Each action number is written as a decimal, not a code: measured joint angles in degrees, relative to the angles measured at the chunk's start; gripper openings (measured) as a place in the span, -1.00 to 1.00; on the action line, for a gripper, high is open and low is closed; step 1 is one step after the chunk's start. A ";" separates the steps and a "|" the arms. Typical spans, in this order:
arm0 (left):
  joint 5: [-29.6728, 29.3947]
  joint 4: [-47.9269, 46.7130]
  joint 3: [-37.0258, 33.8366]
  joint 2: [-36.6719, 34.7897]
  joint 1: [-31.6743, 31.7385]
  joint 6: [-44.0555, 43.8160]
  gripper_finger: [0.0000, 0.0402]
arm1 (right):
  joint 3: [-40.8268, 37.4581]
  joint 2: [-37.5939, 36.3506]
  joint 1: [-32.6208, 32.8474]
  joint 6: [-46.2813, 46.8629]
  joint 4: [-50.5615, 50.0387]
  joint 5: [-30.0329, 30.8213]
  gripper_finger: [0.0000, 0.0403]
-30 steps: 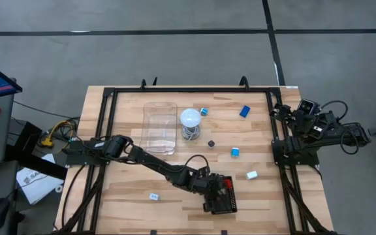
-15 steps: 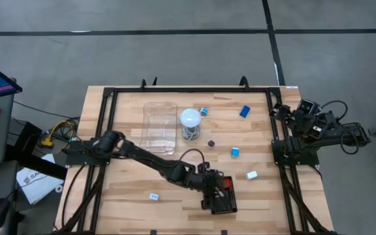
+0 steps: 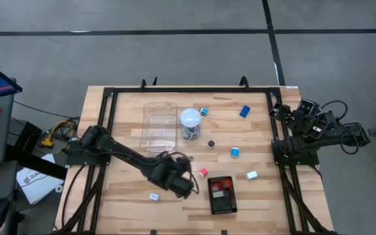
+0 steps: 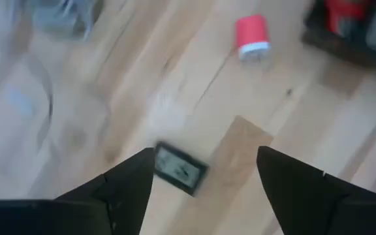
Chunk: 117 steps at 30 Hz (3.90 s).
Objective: Pick & Place Office items
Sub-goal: Put the black digital clock into the black bin
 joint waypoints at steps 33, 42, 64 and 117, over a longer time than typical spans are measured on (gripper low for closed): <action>2.55 22.17 -26.93 -4.83 2.51 -49.32 0.24 | 0.00 -0.02 0.00 0.44 -1.36 0.83 0.13; 7.04 23.99 -26.87 -2.09 1.77 -52.06 0.24 | 0.00 -0.02 0.00 0.26 -1.33 0.83 0.13; 10.77 24.62 -26.71 2.03 1.25 -52.84 -0.08 | 0.00 0.00 0.00 0.44 -1.29 0.42 0.13; 13.79 43.79 8.17 15.77 3.84 18.98 -0.30 | -0.02 0.00 0.02 0.74 -1.27 -0.02 0.13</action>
